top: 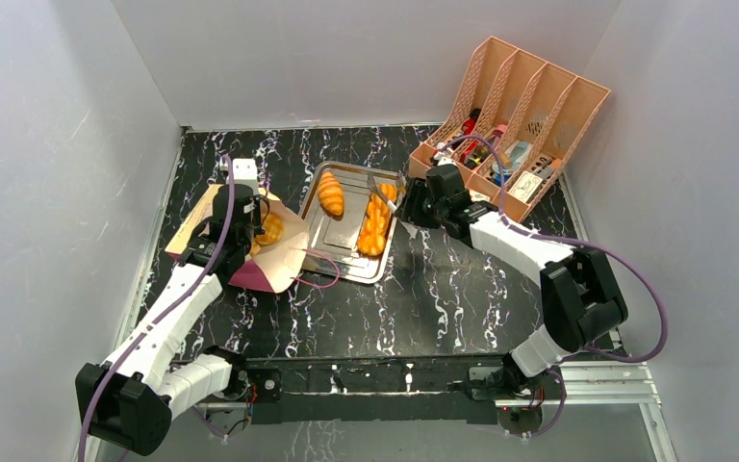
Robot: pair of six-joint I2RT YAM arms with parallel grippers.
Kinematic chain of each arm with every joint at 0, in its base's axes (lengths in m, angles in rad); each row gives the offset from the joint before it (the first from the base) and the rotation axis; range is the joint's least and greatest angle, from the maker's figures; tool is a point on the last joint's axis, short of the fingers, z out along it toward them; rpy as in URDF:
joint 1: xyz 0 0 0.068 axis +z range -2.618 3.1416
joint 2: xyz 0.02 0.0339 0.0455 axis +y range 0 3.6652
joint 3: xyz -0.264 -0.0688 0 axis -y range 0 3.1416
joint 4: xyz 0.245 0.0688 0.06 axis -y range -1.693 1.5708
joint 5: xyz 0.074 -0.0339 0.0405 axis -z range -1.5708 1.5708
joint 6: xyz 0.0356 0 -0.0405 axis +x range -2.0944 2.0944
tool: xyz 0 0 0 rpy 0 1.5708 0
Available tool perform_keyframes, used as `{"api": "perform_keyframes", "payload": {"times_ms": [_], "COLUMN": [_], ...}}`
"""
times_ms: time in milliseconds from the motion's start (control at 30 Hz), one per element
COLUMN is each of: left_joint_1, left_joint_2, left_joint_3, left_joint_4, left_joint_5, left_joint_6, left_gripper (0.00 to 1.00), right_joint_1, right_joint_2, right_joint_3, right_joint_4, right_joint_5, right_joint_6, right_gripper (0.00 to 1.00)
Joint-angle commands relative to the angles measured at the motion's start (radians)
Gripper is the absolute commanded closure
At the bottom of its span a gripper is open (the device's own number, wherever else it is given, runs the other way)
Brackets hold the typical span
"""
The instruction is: Take the fake bread out of the paper bag
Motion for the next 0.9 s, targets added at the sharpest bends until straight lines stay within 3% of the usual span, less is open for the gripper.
{"api": "perform_keyframes", "payload": {"times_ms": [0, 300, 500, 867], "left_joint_1": [0.004, 0.005, 0.004, 0.004], "left_joint_2": [0.001, 0.009, 0.029, 0.069], "left_joint_3": [0.009, 0.007, 0.009, 0.017], "left_joint_4": [0.000, 0.001, 0.011, 0.028], "left_joint_5": [0.002, 0.006, 0.018, 0.052], "left_joint_6": [-0.011, -0.013, -0.008, 0.007], "left_gripper": [1.00, 1.00, 1.00, 1.00], "right_joint_1": [-0.005, -0.006, 0.034, 0.468], "right_joint_2": [-0.088, -0.184, -0.329, -0.582], "right_joint_3": [0.008, -0.015, -0.081, -0.195], "right_joint_4": [0.097, 0.077, 0.041, -0.109], "right_joint_5": [0.033, 0.022, -0.010, 0.219], "right_joint_6": [-0.018, -0.033, -0.056, -0.015], "right_gripper": [0.58, 0.59, 0.61, 0.65]}}
